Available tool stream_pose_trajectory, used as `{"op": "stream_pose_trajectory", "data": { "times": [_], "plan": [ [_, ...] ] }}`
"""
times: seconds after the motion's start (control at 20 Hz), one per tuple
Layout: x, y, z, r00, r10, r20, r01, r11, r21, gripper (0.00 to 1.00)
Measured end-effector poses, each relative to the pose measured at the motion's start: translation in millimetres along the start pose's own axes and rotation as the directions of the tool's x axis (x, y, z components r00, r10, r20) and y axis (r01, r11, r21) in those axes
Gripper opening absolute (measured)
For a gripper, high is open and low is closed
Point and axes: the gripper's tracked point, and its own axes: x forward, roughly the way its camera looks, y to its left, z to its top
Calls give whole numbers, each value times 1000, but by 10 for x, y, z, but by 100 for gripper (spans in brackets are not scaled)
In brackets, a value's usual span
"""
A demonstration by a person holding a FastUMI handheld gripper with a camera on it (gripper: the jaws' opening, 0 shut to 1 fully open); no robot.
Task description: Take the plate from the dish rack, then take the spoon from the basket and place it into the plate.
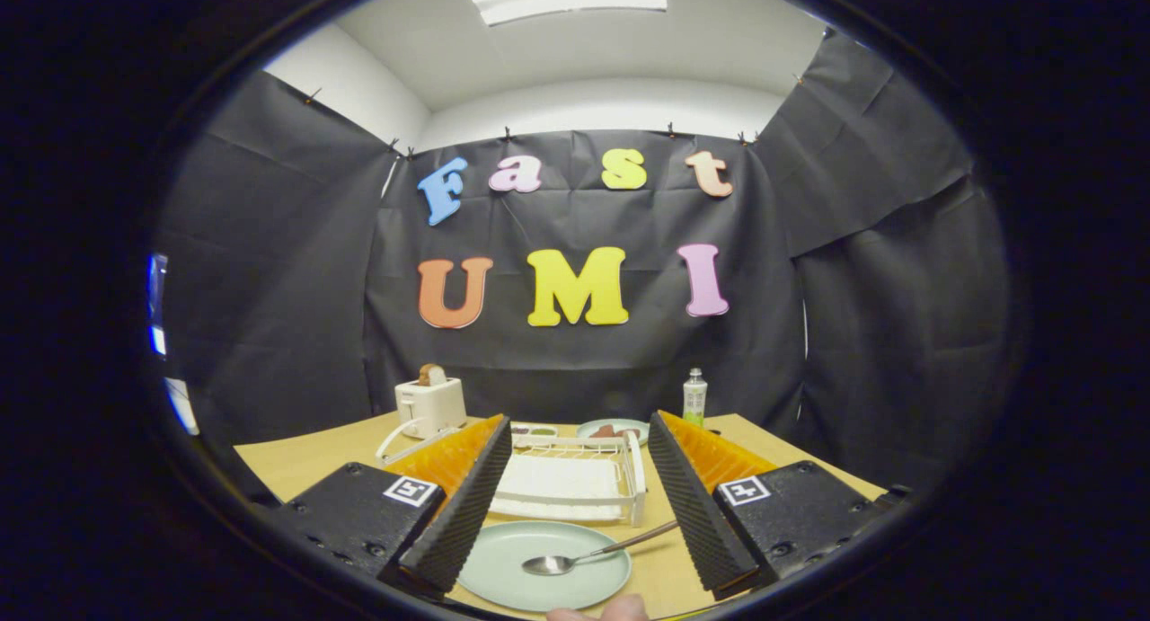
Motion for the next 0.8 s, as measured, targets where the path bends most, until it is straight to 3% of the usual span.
{"op": "stream_pose_trajectory", "data": {
  "times": [0.8],
  "plan": [
    [35,224,-33,1000,21,16,-20,999,-44,98]
  ]
}}
